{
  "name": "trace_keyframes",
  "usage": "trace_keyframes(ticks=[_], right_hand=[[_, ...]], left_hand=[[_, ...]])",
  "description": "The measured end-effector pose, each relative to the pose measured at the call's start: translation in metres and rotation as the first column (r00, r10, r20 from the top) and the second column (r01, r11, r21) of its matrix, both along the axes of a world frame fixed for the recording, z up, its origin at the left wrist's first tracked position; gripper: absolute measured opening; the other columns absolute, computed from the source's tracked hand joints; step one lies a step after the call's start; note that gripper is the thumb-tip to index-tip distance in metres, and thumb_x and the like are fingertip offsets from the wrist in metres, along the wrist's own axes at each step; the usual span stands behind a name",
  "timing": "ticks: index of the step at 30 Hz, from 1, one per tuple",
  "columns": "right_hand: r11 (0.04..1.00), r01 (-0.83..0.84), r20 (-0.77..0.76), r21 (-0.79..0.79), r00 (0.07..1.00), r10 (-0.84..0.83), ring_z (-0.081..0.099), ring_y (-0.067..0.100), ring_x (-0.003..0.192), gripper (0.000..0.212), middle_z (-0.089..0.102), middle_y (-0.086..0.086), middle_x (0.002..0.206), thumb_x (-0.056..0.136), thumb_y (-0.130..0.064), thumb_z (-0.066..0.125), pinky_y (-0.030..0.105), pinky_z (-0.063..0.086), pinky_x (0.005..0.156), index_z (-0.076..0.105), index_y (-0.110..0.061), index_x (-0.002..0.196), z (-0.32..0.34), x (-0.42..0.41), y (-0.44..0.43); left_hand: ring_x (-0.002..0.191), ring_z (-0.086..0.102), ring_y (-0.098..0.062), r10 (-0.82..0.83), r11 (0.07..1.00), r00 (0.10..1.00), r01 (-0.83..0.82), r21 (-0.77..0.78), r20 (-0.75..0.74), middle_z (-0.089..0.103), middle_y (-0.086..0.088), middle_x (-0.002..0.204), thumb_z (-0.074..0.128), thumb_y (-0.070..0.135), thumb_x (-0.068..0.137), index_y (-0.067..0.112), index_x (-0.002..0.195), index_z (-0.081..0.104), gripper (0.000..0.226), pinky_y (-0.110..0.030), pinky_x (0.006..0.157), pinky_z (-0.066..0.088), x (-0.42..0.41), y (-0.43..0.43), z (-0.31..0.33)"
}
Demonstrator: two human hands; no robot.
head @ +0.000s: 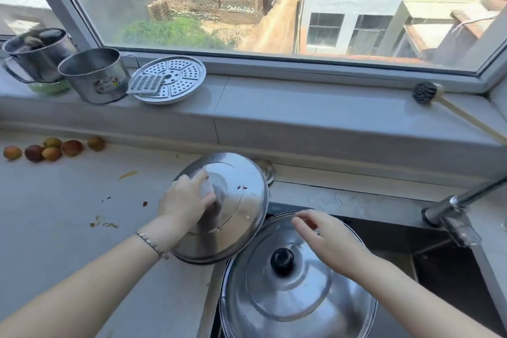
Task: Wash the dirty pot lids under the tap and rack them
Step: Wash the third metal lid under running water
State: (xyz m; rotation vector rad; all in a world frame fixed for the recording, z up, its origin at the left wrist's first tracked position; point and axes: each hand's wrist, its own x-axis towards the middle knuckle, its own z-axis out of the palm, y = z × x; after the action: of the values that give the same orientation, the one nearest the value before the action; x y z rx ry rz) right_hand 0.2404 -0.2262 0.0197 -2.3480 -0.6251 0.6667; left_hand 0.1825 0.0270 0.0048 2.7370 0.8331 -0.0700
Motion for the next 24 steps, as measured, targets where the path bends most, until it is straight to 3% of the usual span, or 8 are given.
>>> trace_keyframes(ticks=[3, 5, 8, 12, 15, 18, 21, 24], right_hand=[[0.974, 0.177, -0.153, 0.14, 0.976, -0.155, 0.055, 0.008, 0.105, 0.047, 0.06, -0.009, 0.111, 0.094, -0.048, 0.035, 0.028, 0.041, 0.096, 0.047, -0.02, 0.128, 0.028, -0.009, -0.017], [0.914, 0.319, -0.226, 0.249, 0.937, -0.265, 0.058, 0.002, 0.089, 0.041, 0.06, -0.016, 0.095, 0.092, -0.05, 0.038, 0.03, 0.048, 0.086, 0.05, -0.022, 0.119, 0.052, -0.015, -0.037], [0.805, 0.478, -0.263, 0.35, 0.875, -0.405, 0.062, -0.001, 0.076, 0.029, 0.063, -0.01, 0.09, 0.089, -0.04, 0.052, 0.022, 0.049, 0.063, 0.051, -0.02, 0.11, 0.094, -0.02, -0.084], [0.739, 0.517, -0.2, 0.431, 0.854, -0.48, 0.066, 0.021, 0.078, 0.014, 0.069, 0.005, 0.087, 0.084, -0.028, 0.063, 0.041, 0.053, 0.08, 0.056, -0.021, 0.095, 0.14, -0.022, -0.152], [0.734, 0.465, -0.233, 0.494, 0.885, -0.404, 0.065, 0.022, 0.067, 0.01, 0.07, 0.007, 0.078, 0.082, -0.013, 0.064, 0.041, 0.053, 0.074, 0.062, -0.014, 0.092, 0.168, -0.021, -0.198], [0.796, 0.396, -0.223, 0.458, 0.918, -0.329, 0.065, 0.026, 0.064, 0.012, 0.07, 0.009, 0.075, 0.076, -0.012, 0.07, 0.041, 0.053, 0.069, 0.061, -0.016, 0.085, 0.173, -0.024, -0.232], [0.843, 0.412, -0.227, 0.347, 0.909, -0.351, 0.066, 0.031, 0.071, 0.027, 0.069, 0.015, 0.082, 0.066, -0.022, 0.075, 0.045, 0.052, 0.073, 0.06, -0.012, 0.086, 0.149, -0.024, -0.255], [0.85, 0.454, -0.297, 0.268, 0.878, -0.375, 0.066, 0.019, 0.061, 0.019, 0.067, 0.009, 0.075, 0.075, -0.011, 0.071, 0.034, 0.054, 0.067, 0.058, -0.006, 0.088, 0.112, -0.026, -0.265]], left_hand=[[0.1, 0.055, -0.03, -0.08, 0.994, 0.987, 0.089, -0.064, 0.136, 0.055, -0.007, 0.097, 0.054, 0.037, 0.084, 0.026, 0.119, 0.05, 0.037, -0.033, 0.079, 0.041, -0.007, -0.056, 0.047], [0.099, 0.056, -0.029, -0.13, 0.985, 0.97, 0.15, -0.081, 0.207, 0.059, -0.006, 0.098, 0.055, 0.041, 0.084, 0.027, 0.117, 0.051, 0.036, -0.032, 0.076, 0.041, -0.013, -0.095, 0.077], [0.092, 0.058, -0.028, -0.164, 0.971, 0.947, 0.205, -0.126, 0.277, 0.062, -0.004, 0.09, 0.053, 0.047, 0.082, 0.03, 0.112, 0.049, 0.035, -0.031, 0.072, 0.041, -0.025, -0.153, 0.111], [0.076, 0.057, -0.024, -0.224, 0.926, 0.912, 0.309, -0.216, 0.343, 0.058, 0.001, 0.07, 0.05, 0.049, 0.083, 0.029, 0.102, 0.045, 0.028, -0.032, 0.064, 0.041, -0.036, -0.232, 0.132], [0.067, 0.055, -0.02, -0.238, 0.873, 0.916, 0.348, -0.342, 0.323, 0.054, 0.002, 0.061, 0.048, 0.048, 0.086, 0.026, 0.097, 0.046, 0.025, -0.032, 0.06, 0.039, -0.037, -0.285, 0.128], [0.073, 0.058, -0.017, -0.259, 0.831, 0.929, 0.353, -0.43, 0.264, 0.06, 0.006, 0.071, 0.044, 0.052, 0.088, 0.027, 0.099, 0.048, 0.028, -0.029, 0.061, 0.04, -0.037, -0.326, 0.112], [0.091, 0.057, -0.015, -0.247, 0.856, 0.937, 0.33, -0.398, 0.246, 0.06, 0.007, 0.095, 0.043, 0.051, 0.089, 0.027, 0.114, 0.046, 0.035, -0.03, 0.076, 0.046, -0.041, -0.355, 0.09], [0.102, 0.051, -0.014, -0.222, 0.871, 0.921, 0.335, -0.36, 0.321, 0.053, 0.006, 0.103, 0.041, 0.054, 0.087, 0.024, 0.114, 0.048, 0.041, -0.029, 0.087, 0.042, -0.051, -0.381, 0.073]])
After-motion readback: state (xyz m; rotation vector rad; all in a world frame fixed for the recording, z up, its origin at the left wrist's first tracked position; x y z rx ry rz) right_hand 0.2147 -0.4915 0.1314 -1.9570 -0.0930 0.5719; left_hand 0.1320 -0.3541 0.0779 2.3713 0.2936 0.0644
